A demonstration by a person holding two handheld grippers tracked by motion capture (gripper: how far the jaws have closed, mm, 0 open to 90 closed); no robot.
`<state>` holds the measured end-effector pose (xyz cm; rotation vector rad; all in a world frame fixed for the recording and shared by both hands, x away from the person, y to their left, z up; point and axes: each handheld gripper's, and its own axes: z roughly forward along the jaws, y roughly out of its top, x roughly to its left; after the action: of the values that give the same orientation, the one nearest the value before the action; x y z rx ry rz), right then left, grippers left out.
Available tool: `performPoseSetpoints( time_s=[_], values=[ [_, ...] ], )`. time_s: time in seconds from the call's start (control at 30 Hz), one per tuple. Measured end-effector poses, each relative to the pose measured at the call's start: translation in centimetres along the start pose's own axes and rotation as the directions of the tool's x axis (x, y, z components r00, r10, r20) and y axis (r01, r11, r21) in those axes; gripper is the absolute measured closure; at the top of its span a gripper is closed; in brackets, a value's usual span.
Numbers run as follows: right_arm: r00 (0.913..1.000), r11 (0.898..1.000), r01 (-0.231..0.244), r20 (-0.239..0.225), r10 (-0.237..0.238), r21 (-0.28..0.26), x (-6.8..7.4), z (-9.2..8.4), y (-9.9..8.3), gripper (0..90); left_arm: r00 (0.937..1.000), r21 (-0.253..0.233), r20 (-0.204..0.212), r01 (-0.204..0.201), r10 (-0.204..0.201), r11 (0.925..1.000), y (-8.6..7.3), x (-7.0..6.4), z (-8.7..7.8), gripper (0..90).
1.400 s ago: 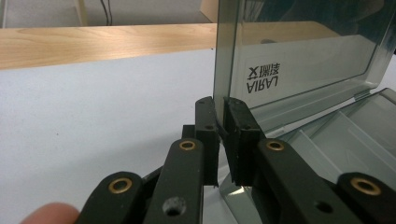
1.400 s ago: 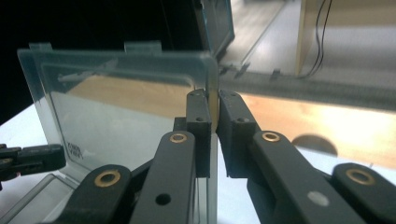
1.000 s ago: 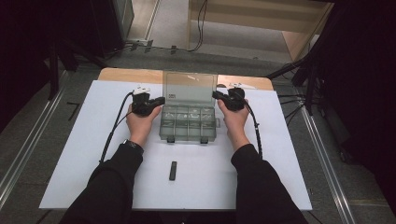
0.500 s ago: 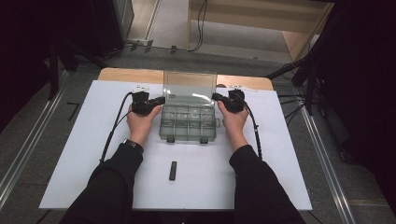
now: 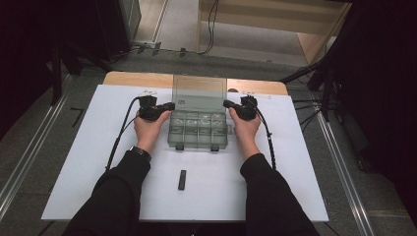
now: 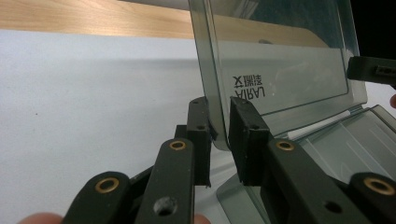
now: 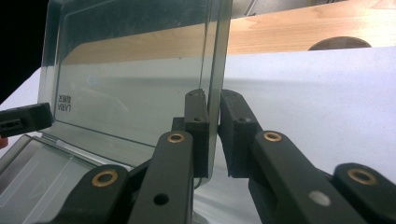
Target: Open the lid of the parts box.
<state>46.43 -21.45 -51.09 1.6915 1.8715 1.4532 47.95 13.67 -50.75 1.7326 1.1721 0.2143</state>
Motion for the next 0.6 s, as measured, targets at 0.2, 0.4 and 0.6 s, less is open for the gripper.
performPoseSetpoints(
  time_s=[0.2,0.4,0.6],
  values=[
    [0.9999,1.0,-0.013,0.005,0.013,0.005,-0.07,0.19,-0.22,79.5,1.0,0.001,-0.003,0.005,-0.005,1.0,-0.01,0.02,0.08,76.2],
    [0.9998,1.0,-0.016,0.011,0.015,0.018,-0.2,0.31,-0.52,79.1,1.0,0.002,-0.006,0.005,-0.005,1.0,-0.01,0.0,0.12,75.3],
    [0.9998,1.0,-0.006,0.017,0.006,0.024,-0.22,0.26,-0.61,79.1,0.9998,0.002,-0.021,0.002,-0.002,1.0,0.04,-0.02,0.01,71.7]
  ],
)
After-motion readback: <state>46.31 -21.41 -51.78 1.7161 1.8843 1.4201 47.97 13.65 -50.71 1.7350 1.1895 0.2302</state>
